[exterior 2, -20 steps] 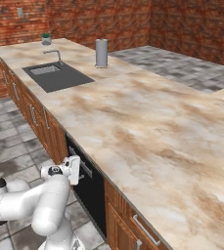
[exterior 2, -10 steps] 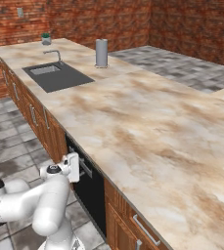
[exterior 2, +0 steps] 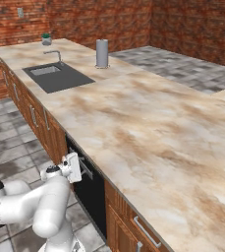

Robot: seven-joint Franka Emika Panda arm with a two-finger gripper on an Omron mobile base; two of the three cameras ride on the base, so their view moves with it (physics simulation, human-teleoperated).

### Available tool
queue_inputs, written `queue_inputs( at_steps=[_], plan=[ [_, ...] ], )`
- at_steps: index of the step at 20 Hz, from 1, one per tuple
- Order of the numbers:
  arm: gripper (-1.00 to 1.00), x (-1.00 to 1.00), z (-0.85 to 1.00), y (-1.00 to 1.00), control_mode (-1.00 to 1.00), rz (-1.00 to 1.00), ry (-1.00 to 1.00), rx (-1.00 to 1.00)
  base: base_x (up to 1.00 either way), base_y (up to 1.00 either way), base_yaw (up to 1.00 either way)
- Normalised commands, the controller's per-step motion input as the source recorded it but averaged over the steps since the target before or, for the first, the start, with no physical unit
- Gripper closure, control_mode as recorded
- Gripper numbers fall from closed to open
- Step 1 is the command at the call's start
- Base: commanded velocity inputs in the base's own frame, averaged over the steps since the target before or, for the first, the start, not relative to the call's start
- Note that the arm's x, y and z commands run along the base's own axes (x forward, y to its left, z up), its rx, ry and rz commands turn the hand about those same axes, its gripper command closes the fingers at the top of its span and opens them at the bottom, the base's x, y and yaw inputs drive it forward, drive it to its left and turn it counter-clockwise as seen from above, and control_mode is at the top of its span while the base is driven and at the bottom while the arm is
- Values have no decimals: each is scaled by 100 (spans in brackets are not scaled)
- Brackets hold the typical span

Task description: Open the dishwasher door and pull out the top rack.

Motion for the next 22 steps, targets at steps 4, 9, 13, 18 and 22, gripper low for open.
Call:
queue_inputs(
  at_steps=[4,9,13,18,22],
  plan=[
    [-100,7,-51,0,-100,-1,-3,-11,0,0,0],
    [-100,0,-51,25,-100,0,-4,-4,0,0,0],
    [-100,-10,-39,41,-100,0,-11,0,0,0,0],
    [-100,1,-28,19,-100,-1,-19,-3,0,0,0],
    [-100,13,-39,1,-100,-3,-17,-5,0,0,0]
  ],
)
